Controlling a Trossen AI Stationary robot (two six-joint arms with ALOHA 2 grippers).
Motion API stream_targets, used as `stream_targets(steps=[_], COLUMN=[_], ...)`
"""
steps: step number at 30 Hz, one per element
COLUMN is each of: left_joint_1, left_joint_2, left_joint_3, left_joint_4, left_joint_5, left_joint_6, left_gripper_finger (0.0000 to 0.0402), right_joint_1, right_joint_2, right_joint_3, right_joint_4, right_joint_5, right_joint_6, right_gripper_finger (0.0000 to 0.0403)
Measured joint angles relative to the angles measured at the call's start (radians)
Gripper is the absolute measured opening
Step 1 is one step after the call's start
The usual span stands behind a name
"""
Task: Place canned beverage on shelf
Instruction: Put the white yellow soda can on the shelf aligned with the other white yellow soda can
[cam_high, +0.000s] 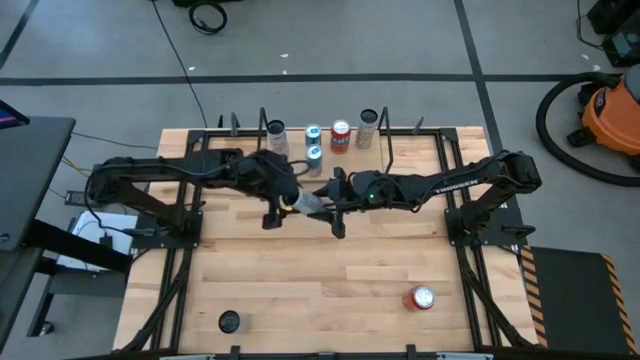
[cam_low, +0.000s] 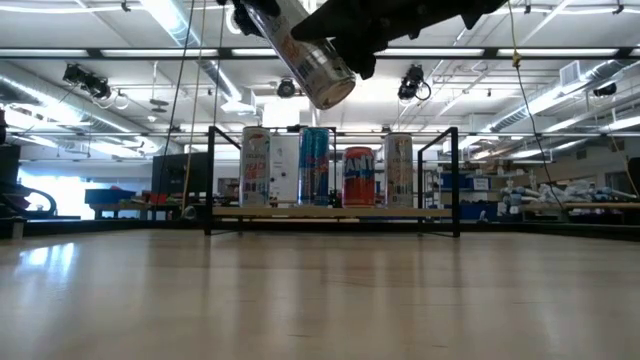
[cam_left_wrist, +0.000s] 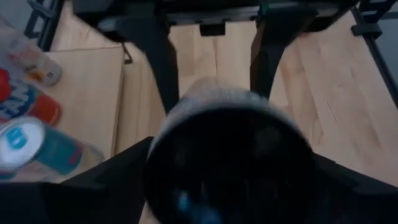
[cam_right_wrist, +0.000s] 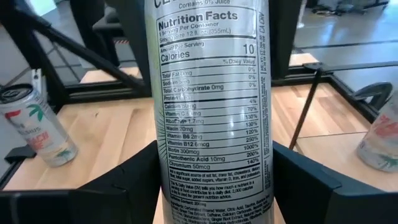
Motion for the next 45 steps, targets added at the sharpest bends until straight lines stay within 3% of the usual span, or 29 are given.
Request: stream_targets(steps=[9,16,22,36,45], left_joint_1=[0.051,0.063,0.063,0.063,0.064], left_joint_2=[-0.138,-0.217,-0.260,-0.270,-0.270], left_joint_3=[0.000,-0.001,-0.001,-0.002,-0.002], left_joint_4=[-0.059,-0.201,-0.216,-0.235,-0.235], left_joint_5=[-0.003,-0.003,-0.003,-0.002,-0.002], left_joint_6=[-0.030,-0.029,-0.029,0.004,0.005], left_gripper_finger=[0.0317,0.0316,0.0316,0.0316,0.0316], right_joint_1=[0.011,0.002,-0.043,-0.044,-0.056], right_joint_2=[-0.049,-0.062,-0.062,-0.061,-0.041], right_joint_3=[0.000,-0.022,-0.106,-0.310,-0.354], right_joint_4=[-0.030,-0.010,0.132,0.370,0.378], right_joint_5=[0.152,0.384,0.394,0.582,0.593], right_joint_6=[-0.007,-0.024,0.007,0.156,0.170], right_gripper_finger=[0.0260,0.0265,0.0267,0.0267,0.0267])
